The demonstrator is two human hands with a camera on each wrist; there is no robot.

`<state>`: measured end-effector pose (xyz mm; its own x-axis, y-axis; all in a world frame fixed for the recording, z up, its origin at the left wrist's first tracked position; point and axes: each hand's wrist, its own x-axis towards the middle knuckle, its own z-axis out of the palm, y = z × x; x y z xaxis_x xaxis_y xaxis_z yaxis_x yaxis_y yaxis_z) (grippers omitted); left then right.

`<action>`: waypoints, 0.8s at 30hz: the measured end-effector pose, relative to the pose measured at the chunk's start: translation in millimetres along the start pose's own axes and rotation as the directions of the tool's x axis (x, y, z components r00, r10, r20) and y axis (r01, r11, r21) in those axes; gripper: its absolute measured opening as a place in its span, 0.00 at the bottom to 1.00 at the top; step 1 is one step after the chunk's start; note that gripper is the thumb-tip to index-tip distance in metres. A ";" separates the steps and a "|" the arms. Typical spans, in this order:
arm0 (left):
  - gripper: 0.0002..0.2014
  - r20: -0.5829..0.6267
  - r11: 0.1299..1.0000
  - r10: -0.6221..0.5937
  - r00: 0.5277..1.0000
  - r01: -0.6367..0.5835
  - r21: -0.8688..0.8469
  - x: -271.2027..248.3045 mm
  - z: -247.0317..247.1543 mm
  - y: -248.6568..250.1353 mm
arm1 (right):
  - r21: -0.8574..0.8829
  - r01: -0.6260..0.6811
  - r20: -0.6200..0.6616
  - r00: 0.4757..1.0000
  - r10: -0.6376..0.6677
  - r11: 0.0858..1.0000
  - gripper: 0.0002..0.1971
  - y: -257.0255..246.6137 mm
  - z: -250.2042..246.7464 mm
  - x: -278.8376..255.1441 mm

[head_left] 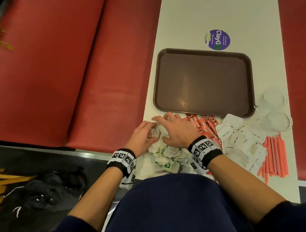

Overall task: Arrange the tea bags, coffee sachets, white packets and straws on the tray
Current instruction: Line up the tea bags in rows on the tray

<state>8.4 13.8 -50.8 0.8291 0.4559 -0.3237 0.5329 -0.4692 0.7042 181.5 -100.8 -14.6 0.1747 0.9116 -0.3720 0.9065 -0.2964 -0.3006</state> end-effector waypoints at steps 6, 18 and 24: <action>0.25 -0.022 1.000 -0.022 1.000 0.022 -0.008 -0.5 1.1 -0.1 | 0.003 0.036 -0.071 0.997 -0.035 0.999 0.15 9.5 9.9 9.1; 0.09 -0.081 0.990 0.069 0.994 -0.079 -0.116 17.7 -5.4 33.4 | 0.337 0.011 -0.297 0.950 0.095 0.941 0.06 34.6 -8.4 -19.1; 0.08 -0.031 0.996 0.025 0.999 -0.027 -0.087 28.2 -16.8 44.3 | 0.561 -0.061 -0.269 0.930 0.251 0.826 0.03 43.7 -15.6 -32.1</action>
<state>52.6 18.5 -18.2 0.8362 0.4678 -0.2863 0.4934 -0.4137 0.7651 221.5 -138.6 -2.1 0.4933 0.8499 -0.1853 0.5226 -0.4599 -0.7179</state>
